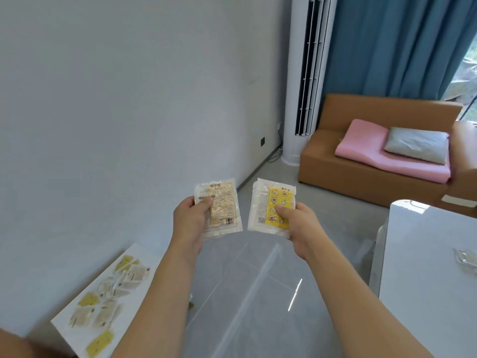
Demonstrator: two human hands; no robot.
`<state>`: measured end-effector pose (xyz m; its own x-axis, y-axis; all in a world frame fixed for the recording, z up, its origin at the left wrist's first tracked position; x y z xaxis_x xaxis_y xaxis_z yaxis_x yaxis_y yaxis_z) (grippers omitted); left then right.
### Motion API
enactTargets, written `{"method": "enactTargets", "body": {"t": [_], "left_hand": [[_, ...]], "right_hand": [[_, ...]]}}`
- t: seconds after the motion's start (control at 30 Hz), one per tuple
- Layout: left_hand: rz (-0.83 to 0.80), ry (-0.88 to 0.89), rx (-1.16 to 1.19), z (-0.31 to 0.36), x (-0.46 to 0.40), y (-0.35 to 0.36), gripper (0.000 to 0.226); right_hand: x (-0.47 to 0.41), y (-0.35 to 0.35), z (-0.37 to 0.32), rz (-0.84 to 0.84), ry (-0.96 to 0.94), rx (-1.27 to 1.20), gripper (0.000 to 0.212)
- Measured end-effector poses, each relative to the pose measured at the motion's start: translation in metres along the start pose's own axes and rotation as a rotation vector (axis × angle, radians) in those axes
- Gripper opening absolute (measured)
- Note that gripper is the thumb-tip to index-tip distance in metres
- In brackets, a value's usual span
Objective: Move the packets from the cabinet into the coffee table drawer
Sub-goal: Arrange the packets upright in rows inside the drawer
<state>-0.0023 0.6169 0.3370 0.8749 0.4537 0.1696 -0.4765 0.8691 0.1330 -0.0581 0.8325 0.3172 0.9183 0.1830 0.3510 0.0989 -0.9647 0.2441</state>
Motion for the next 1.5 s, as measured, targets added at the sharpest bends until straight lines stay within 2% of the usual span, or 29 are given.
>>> {"method": "enactTargets", "body": {"t": [0.27,0.57,0.97,1.07,1.2,1.33,1.5], "left_hand": [[-0.003,0.004,-0.003,-0.017,0.065,0.074,0.008],[-0.015,0.044,0.008,-0.049,0.18,0.201,0.008],[-0.05,-0.005,0.011,-0.087,0.275,0.301,0.006],[-0.053,0.015,0.003,-0.093,0.315,0.338,0.006],[-0.017,0.039,0.023,-0.112,0.374,0.395,0.006],[-0.032,0.013,0.017,-0.131,0.425,0.454,0.006],[-0.016,0.049,0.0,-0.139,0.451,0.492,0.006]], "right_hand": [[0.04,-0.099,-0.016,-0.002,-0.049,-0.046,0.016],[0.11,-0.261,-0.034,0.014,-0.086,-0.027,0.016],[0.181,-0.38,-0.037,0.053,-0.063,-0.037,0.011],[0.203,-0.429,-0.04,0.055,-0.058,-0.087,0.005],[0.241,-0.508,-0.041,0.013,-0.044,-0.056,0.009],[0.275,-0.591,-0.051,0.068,-0.052,-0.058,0.007],[0.29,-0.636,-0.064,0.052,-0.044,-0.061,0.008]]}}
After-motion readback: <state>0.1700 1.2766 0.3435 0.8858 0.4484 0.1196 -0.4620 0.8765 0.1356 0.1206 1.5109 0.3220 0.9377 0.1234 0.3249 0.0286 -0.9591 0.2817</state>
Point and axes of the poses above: each hand's wrist, its own x-axis away from the middle knuckle, its own y-axis out of the palm, z = x × y, the point moved 1 cm from there along -x, towards the middle knuckle, and after that the axes turned 6 degrees about -z, right-handed, at the moved point
